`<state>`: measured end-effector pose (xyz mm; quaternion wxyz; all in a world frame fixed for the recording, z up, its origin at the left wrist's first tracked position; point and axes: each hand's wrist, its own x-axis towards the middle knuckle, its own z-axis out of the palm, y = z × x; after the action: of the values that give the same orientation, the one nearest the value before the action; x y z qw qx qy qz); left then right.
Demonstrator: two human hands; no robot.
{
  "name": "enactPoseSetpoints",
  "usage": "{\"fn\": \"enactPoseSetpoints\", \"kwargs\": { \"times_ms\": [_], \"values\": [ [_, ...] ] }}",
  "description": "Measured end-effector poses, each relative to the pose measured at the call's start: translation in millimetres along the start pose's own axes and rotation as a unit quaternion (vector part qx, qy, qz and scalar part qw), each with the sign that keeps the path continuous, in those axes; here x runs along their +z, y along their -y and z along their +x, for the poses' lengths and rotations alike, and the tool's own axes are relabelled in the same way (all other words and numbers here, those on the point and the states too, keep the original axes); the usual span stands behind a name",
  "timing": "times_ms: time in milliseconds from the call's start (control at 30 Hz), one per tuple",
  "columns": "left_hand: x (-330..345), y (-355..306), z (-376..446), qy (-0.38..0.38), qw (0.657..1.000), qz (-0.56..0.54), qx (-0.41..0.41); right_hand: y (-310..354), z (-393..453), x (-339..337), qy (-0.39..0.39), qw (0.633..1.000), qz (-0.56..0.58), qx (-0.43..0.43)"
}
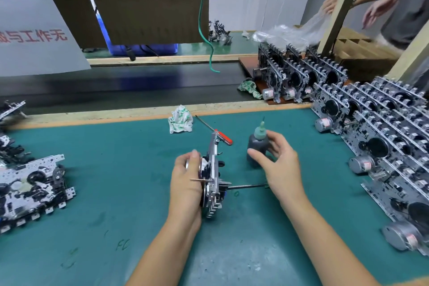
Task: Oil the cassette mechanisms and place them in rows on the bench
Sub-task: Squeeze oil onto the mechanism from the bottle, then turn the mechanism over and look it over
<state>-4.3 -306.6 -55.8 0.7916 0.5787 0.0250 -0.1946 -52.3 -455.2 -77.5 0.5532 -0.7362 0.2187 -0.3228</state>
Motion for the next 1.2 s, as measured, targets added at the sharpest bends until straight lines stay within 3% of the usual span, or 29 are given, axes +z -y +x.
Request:
{"fn": "enactPoseSetpoints", "kwargs": {
  "times_ms": [100, 200, 300, 367, 467, 533, 600, 667, 733, 867, 1000, 1200],
  "values": [
    [-0.8, 3.2, 3.2, 0.005, 1.0, 0.027, 0.012, -3.5, -0.3, 4.0, 0.02, 0.999, -0.018, 0.023],
    [-3.3, 8.4, 6.6, -0.003, 0.992, 0.116, 0.058, -0.8, -2.0, 4.3, -0.028, 0.999, -0.008, 0.018],
    [-7.3, 7.9, 7.4, -0.018, 0.958, 0.234, 0.166, 13.3, -6.4, -2.5, -0.13, 0.989, 0.027, -0.063],
    [-10.2, 4.9, 5.8, -0.021, 0.92, 0.321, 0.222, 22.6, -9.7, -9.5, -0.118, 0.986, 0.063, -0.1],
    [-14.9, 4.0, 3.2, -0.03, 0.852, 0.453, 0.261, 36.5, -18.1, -16.4, 0.037, 0.994, 0.056, -0.082],
    [-18.8, 2.4, 3.6, -0.047, 0.798, 0.539, 0.265, 41.4, -25.2, -18.3, 0.204, 0.972, -0.087, -0.078],
    [-22.9, -1.1, 5.7, -0.052, 0.761, 0.59, 0.264, 41.2, -32.3, -16.4, 0.34, 0.882, -0.308, -0.112],
    [-27.8, -4.0, 10.4, -0.038, 0.748, 0.607, 0.268, 37.8, -38.0, -13.9, 0.394, 0.798, -0.43, -0.151],
    [-33.2, -8.9, 15.3, -0.01, 0.762, 0.592, 0.263, 37.8, -41.8, -11.0, 0.398, 0.767, -0.473, -0.172],
    [-48.0, -14.9, 23.1, 0.086, 0.836, 0.476, 0.259, 44.5, -46.8, -1.1, 0.375, 0.739, -0.516, -0.215],
    [-57.2, -10.2, 24.6, 0.113, 0.89, 0.353, 0.266, 47.0, -47.7, 7.1, 0.374, 0.755, -0.504, -0.188],
    [-60.0, -10.2, 31.2, 0.134, 0.928, 0.271, 0.216, 47.9, -42.5, 3.7, 0.393, 0.764, -0.489, -0.151]
  ]
}}
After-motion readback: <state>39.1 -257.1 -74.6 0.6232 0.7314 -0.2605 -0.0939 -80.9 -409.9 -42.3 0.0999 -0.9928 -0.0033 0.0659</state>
